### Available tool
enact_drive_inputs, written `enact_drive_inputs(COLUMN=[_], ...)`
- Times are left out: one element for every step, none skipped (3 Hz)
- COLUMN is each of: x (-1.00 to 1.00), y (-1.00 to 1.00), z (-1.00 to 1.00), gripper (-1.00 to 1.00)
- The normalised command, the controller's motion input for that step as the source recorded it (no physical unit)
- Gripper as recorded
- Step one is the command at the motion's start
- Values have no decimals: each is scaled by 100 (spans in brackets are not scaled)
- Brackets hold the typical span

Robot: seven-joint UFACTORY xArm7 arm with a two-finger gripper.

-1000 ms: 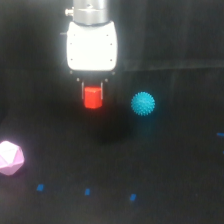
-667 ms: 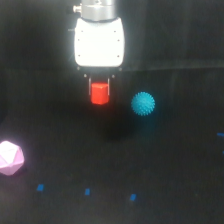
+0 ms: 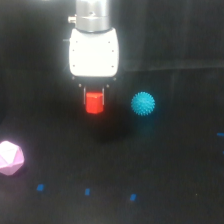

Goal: Pick up the red object from the table

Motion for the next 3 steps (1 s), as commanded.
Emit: enact_drive_inputs(x=[36,36,15], y=[60,-47,47], z=[9,22,13], gripper=[-65,-58,-100])
